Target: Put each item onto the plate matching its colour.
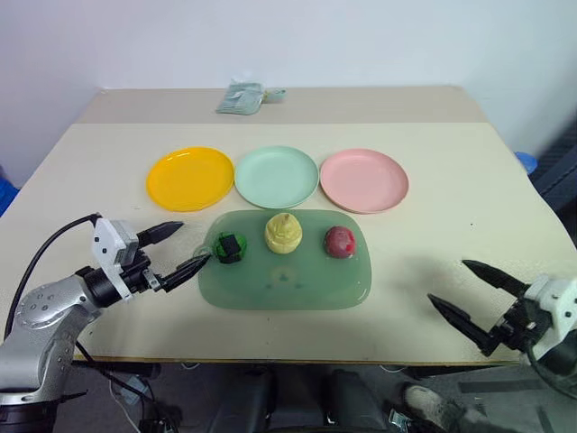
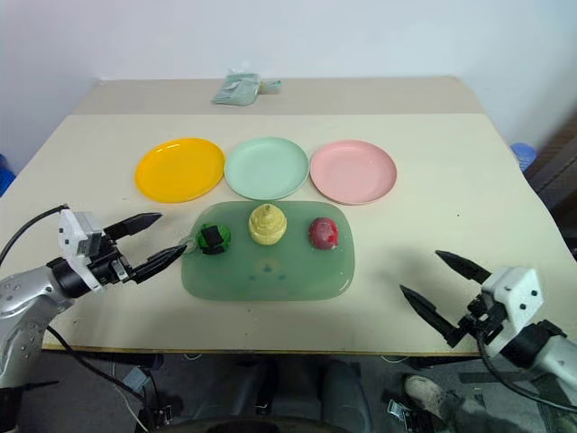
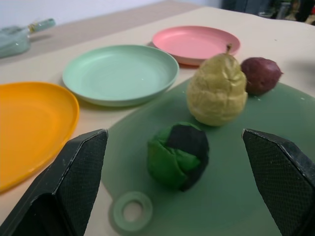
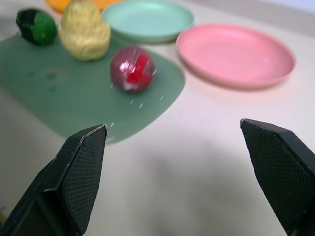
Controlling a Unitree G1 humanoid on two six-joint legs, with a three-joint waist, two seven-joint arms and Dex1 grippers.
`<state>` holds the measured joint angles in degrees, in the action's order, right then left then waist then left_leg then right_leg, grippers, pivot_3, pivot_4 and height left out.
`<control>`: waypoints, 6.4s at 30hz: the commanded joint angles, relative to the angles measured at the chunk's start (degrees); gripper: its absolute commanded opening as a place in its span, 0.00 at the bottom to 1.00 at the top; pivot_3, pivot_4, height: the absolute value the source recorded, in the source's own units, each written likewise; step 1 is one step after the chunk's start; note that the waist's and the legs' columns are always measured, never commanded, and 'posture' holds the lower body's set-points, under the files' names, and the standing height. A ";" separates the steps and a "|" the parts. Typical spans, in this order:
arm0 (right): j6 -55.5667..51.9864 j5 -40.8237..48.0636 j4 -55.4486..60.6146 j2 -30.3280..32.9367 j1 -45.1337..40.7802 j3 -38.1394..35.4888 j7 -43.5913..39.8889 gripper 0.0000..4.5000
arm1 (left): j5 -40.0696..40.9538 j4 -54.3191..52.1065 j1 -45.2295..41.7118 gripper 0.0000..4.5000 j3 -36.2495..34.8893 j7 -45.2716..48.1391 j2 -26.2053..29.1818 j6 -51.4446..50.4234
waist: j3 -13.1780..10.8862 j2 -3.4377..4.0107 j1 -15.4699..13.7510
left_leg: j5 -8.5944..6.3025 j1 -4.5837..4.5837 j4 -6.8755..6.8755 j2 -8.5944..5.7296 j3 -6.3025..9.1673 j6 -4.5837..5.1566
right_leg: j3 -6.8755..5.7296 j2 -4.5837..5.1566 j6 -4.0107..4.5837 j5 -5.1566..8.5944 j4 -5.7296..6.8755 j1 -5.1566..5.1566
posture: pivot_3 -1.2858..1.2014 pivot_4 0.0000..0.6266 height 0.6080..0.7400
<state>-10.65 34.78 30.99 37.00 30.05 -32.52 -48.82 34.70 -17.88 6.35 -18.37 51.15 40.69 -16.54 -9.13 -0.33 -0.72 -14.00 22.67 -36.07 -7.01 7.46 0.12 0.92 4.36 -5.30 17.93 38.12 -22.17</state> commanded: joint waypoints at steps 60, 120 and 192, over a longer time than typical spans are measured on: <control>-14.85 1.03 -5.74 6.41 -43.37 28.26 -8.12 1.00 | -15.17 8.64 -15.23 0.60 17.08 -9.38 -8.77 -5.37 | -0.08 -0.11 -0.03 | -0.03 0.32 -0.08 -0.04 0.00 0.05 | -0.04 0.04 -0.05 -0.03 -0.06 -0.29 | 0.52 0.24 1.00; -24.81 -3.37 6.00 -3.50 -33.50 18.86 14.77 1.00 | -6.93 13.21 -37.76 0.99 19.20 4.41 -10.63 -15.10 | -0.08 -0.21 1.17 | 0.21 1.25 -1.01 -0.24 0.08 -0.32 | 0.07 0.05 -0.27 -0.17 0.83 -1.25 | 0.52 0.24 1.00; -20.78 -3.51 -1.53 -4.41 -39.69 26.00 15.93 1.00 | -13.01 22.10 -38.05 0.99 3.14 -34.61 -19.53 -2.28 | -0.10 -0.32 1.20 | 0.20 1.14 -1.05 -0.27 0.06 -0.31 | 0.06 0.07 -0.29 -0.17 0.91 -1.19 | 0.52 0.24 1.00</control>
<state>-32.20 31.38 28.86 32.94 -8.45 -6.44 -32.73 18.37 10.83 -31.88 -14.57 13.61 19.94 -16.50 -9.22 -0.64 0.48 -13.79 23.81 -37.13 -7.28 7.51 -0.19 0.98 4.43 -5.58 17.77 39.02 -23.36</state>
